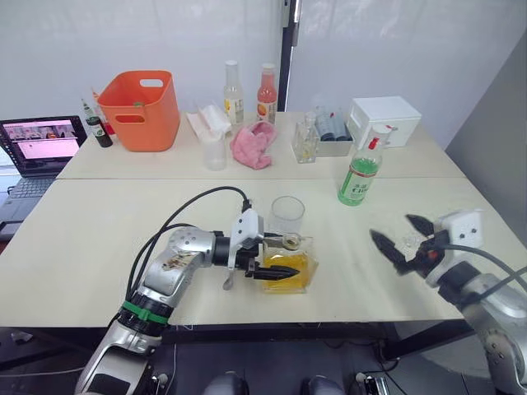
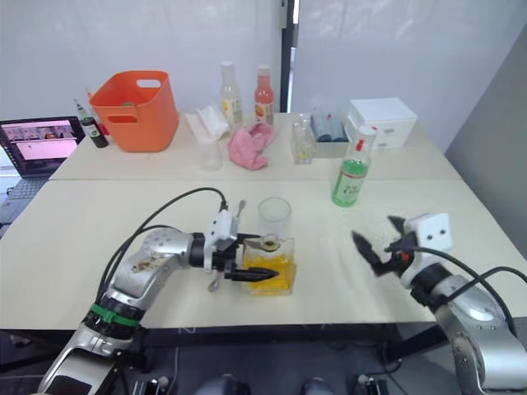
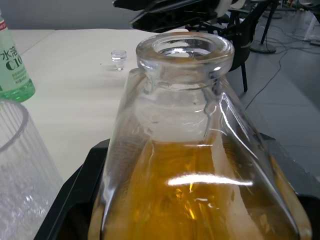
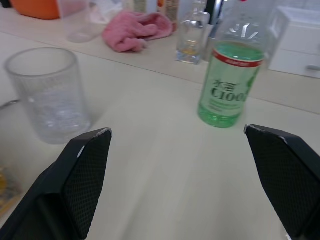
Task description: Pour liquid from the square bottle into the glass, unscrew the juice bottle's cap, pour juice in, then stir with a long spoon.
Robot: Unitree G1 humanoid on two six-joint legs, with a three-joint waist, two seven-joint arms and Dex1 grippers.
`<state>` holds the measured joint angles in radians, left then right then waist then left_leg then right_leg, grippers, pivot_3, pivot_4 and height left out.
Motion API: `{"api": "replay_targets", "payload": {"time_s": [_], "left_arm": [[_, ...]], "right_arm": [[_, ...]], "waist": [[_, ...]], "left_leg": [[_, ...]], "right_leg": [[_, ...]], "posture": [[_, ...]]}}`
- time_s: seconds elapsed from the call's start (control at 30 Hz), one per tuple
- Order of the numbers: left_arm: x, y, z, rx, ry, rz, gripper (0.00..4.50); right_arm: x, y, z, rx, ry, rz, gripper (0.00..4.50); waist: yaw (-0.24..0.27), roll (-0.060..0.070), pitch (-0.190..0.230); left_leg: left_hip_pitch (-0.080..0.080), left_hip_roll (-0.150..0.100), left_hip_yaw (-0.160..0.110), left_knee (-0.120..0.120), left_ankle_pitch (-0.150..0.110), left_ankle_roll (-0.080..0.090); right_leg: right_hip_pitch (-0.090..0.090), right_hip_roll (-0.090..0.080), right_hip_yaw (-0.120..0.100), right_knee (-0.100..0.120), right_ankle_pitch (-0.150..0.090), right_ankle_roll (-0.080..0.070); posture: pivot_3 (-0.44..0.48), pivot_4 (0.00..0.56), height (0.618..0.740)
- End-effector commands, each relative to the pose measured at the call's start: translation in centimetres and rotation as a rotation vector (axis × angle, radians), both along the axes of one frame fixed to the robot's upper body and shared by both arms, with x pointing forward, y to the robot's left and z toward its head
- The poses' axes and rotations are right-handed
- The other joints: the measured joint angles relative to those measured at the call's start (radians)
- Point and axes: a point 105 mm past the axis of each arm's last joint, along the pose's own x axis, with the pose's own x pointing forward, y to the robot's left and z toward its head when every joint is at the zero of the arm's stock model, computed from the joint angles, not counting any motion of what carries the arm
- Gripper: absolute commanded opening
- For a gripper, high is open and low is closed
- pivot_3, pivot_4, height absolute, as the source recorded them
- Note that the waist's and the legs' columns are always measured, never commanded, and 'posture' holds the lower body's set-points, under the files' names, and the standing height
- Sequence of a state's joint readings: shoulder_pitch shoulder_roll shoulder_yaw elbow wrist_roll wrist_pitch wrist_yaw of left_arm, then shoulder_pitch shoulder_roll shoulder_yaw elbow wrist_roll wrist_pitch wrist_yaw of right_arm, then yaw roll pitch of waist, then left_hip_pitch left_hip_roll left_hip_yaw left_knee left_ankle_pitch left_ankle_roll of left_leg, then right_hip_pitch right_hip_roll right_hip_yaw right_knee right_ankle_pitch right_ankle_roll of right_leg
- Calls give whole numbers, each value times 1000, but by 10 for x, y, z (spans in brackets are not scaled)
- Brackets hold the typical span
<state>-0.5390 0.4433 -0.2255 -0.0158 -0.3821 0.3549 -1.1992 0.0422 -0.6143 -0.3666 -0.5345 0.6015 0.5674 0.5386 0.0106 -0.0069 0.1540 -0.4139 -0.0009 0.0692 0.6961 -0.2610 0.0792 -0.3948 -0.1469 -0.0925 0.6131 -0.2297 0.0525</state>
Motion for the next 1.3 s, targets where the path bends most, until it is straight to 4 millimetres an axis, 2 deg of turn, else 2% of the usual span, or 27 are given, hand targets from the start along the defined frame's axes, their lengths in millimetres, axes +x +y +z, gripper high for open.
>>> {"api": "replay_targets", "payload": {"time_s": [0.03, 0.2, 0.33, 0.4, 0.57, 0.77, 0.87, 0.97, 1.13, 1.3], "left_arm": [[-7, 12, 28, -51, -68, -14, 2840], [-9, 37, 35, -33, -57, 44, 2840], [-1, 63, 48, -24, -64, 130, 2840], [1, 70, 52, -24, -68, 154, 2840], [27, 94, 77, -19, -166, 278, 2840], [58, 89, 94, -30, -274, 329, 2840], [83, 78, 102, -39, -358, 372, 2840], [101, 68, 105, -35, -427, 391, 2840], [120, 40, 107, -37, -562, 400, 2840], [131, 24, 110, -4, -719, 438, 2840]], "right_arm": [[-14, 13, 3, -6, 25, 134, 4500], [-19, 20, -4, -16, 67, 214, 4500], [-19, 24, -3, -27, 74, 257, 4500], [-19, 25, -3, -30, 76, 268, 4500], [-13, 27, 2, -35, 62, 277, 4500], [-10, 34, 5, -28, 51, 286, 4500], [-8, 39, 11, -17, 30, 291, 4500], [-7, 42, 13, -12, 20, 286, 4500], [-6, 47, 14, -2, 7, 272, 4500], [-5, 53, 18, 13, -10, 268, 4500]], "waist": [[1, 0, 0], [2, 0, 0], [3, 0, 0], [4, -1, 0], [13, -2, 1], [18, -3, 2], [22, -4, 2], [26, -7, 4], [28, -7, 4], [27, -8, 5]], "left_leg": [[0, 0, 0, 0, 0, 0], [0, 0, 0, 0, 0, 0], [0, 0, 0, 0, 1, -1], [0, 0, 0, 1, 1, -2], [0, -1, 0, 1, 2, -3], [-1, -2, 0, 1, 4, -7], [-1, -2, 1, 1, 4, -7], [-2, -2, 1, 2, 4, -7], [-6, -2, 2, 3, 4, -6], [-16, -5, 3, 8, 4, -6]], "right_leg": [[0, 0, 0, 0, 0, 0], [0, 0, 0, 0, 0, 0], [-1, 0, 0, 1, 0, 0], [-1, 0, 0, 1, 0, 0], [-1, 0, -1, 1, 0, 0], [-1, 0, -1, 1, 0, 0], [0, 0, -2, 2, 0, 1], [0, 0, -2, 2, 1, 2], [-3, 0, -3, 1, 2, 3], [-11, 0, -3, 1, 3, 5]], "posture": [[0, 150, 740], [0, 150, 740], [0, 150, 740], [0, 150, 740], [0, 150, 740], [0, 150, 740], [0, 150, 740], [0, 150, 740], [0, 150, 740], [0, 150, 740]]}}
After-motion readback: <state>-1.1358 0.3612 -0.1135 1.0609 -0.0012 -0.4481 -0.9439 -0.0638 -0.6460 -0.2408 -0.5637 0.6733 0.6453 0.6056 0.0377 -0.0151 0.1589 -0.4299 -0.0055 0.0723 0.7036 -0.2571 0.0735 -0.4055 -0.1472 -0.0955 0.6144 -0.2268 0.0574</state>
